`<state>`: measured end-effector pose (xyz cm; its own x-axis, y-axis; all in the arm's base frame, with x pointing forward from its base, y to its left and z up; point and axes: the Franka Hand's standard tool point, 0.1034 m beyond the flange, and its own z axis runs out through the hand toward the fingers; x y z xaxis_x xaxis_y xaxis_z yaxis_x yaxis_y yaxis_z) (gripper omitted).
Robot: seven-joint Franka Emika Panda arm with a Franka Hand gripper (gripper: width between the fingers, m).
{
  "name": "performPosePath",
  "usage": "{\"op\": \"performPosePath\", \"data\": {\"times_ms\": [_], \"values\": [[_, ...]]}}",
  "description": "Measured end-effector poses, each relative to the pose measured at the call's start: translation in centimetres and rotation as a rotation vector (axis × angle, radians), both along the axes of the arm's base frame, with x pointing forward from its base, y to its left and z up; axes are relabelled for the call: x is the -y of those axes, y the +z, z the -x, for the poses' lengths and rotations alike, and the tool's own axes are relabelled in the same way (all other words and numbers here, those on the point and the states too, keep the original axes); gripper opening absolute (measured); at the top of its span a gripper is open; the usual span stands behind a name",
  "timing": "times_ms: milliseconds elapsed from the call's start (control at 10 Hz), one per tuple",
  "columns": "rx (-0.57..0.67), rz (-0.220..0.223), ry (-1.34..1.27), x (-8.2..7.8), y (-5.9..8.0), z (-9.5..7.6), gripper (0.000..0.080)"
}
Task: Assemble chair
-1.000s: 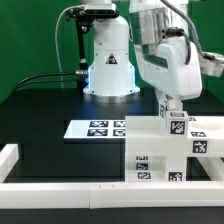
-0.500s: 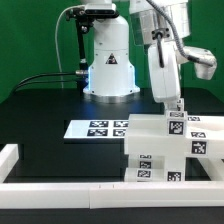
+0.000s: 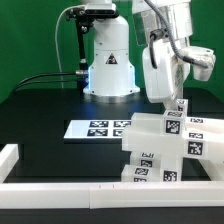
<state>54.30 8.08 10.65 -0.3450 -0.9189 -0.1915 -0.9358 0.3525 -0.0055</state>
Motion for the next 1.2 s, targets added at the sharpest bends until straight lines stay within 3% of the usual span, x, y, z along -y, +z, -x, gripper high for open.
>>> {"op": "performPosePath", "data": {"times_ms": [100,200,300,500,800,1200], "values": [[-0.001,0.000,0.001,0.0,-0.1,0.0,0.0516],[-0.001,0.000,0.005,-0.1,-0.1,0.1,0.0516],[0.001,0.000,0.014,-0.3,0.0,0.1,0.0622],[0.023,-0.011,0.035,-0.4,1.2,0.1,0.0644],[0.057,-0.043,0.047,-0.8,4.2,-0.3,0.0649],[0.050,-0.038,0.057,-0.8,3.6,-0.1,0.0649]]}}
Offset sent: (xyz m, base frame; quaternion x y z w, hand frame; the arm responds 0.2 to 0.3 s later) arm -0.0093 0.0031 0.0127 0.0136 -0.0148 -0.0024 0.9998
